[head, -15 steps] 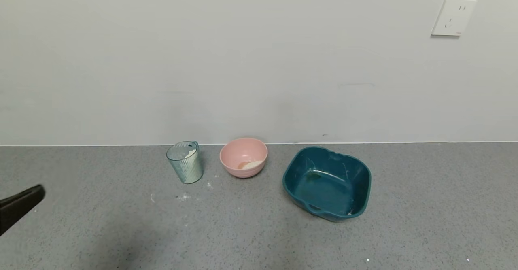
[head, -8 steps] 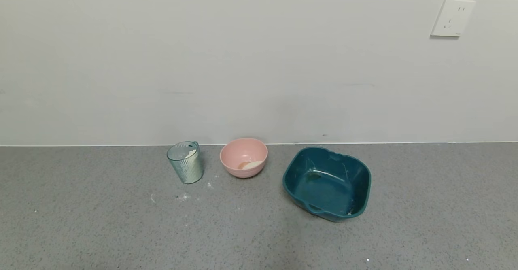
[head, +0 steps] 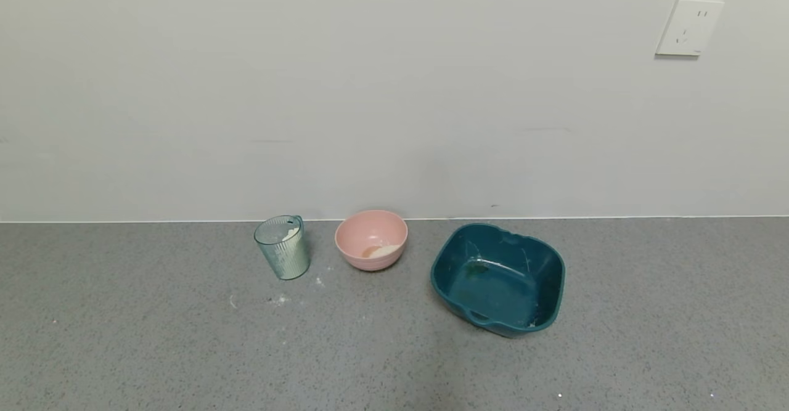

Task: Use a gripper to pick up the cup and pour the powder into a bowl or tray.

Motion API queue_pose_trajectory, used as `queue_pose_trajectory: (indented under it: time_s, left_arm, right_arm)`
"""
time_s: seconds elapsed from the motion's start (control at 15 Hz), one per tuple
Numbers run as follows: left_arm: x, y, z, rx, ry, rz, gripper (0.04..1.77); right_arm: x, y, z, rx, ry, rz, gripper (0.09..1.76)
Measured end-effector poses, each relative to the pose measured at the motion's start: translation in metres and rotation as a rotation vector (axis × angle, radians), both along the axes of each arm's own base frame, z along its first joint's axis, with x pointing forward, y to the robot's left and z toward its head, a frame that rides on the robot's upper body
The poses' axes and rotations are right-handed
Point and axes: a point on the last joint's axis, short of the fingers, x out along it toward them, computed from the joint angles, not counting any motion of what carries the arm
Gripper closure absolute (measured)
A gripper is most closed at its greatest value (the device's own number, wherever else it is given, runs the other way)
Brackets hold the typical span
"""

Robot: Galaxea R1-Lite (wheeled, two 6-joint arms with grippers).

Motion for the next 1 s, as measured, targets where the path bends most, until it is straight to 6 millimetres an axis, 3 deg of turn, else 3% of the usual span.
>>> queue_pose_trajectory:
  time_s: [0.2, 0.6, 1.0]
  left_arm:
    - [0.007, -0.001, -0.032, -0.076, -0.026, -0.096, 0.09]
    - [0.052, -0.001, -0.104, -0.185, 0.091, -0.107, 0.09]
    - [0.064, -0.001, -0.133, -0.163, 0.160, -0.092, 0.09]
  right_arm:
    - [0.000, 0.000, 0.000, 0.000, 0.000, 0.000, 0.14]
    - [0.000, 0.000, 0.000, 0.000, 0.000, 0.000, 0.14]
    - [0.000, 0.000, 0.000, 0.000, 0.000, 0.000, 0.14]
